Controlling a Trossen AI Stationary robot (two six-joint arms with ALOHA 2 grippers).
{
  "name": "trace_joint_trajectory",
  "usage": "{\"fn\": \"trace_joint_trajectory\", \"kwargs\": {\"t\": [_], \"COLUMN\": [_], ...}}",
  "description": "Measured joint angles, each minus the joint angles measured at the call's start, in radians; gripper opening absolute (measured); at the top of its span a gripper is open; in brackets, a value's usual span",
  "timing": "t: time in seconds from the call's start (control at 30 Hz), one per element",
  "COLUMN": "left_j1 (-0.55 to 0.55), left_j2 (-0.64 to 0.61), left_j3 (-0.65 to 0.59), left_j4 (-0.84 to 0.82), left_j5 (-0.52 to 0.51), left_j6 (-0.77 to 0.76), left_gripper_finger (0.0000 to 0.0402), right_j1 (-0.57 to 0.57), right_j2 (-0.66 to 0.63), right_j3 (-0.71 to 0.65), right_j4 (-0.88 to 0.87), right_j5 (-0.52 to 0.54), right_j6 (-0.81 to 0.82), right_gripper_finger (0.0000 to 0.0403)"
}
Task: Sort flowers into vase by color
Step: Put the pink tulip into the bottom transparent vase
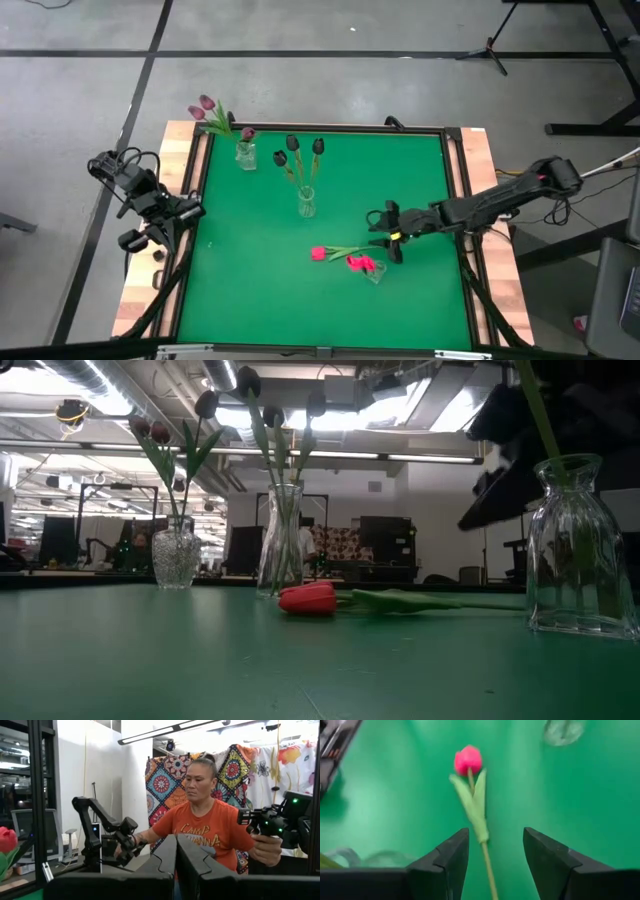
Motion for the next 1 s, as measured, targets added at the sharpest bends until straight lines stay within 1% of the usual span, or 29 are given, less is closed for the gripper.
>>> {"fn": "trace_joint_trajectory", "kwargs": {"t": [0.07, 0.17, 0.5, 0.63, 0.77, 1.0], "left_j1": [0.0, 0.0, 0.0, 0.0, 0.0, 0.0], "left_j2": [0.0, 0.0, 0.0, 0.0, 0.0, 0.0], "left_j3": [0.0, 0.0, 0.0, 0.0, 0.0, 0.0], "left_j4": [-0.003, -0.013, -0.017, -0.016, -0.016, -0.02], "left_j5": [0.0, 0.0, 0.0, 0.0, 0.0, 0.0], "left_j6": [0.0, 0.0, 0.0, 0.0, 0.0, 0.0], "left_gripper_finger": [0.0, 0.0, 0.0, 0.0, 0.0, 0.0], "right_j1": [-0.016, -0.03, -0.029, -0.029, -0.029, -0.029], "right_j2": [0.05, 0.101, 0.195, 0.227, 0.258, 0.297], "right_j3": [0.0, -0.001, -0.001, 0.0, 0.0, 0.0], "right_j4": [0.021, 0.039, 0.054, 0.096, 0.103, 0.093], "right_j5": [-0.056, -0.106, -0.138, -0.162, -0.176, -0.167], "right_j6": [-0.009, -0.011, -0.045, -0.065, -0.067, -0.068], "right_gripper_finger": [0.0186, 0.0186, 0.0186, 0.0186, 0.0186, 0.0186]}}
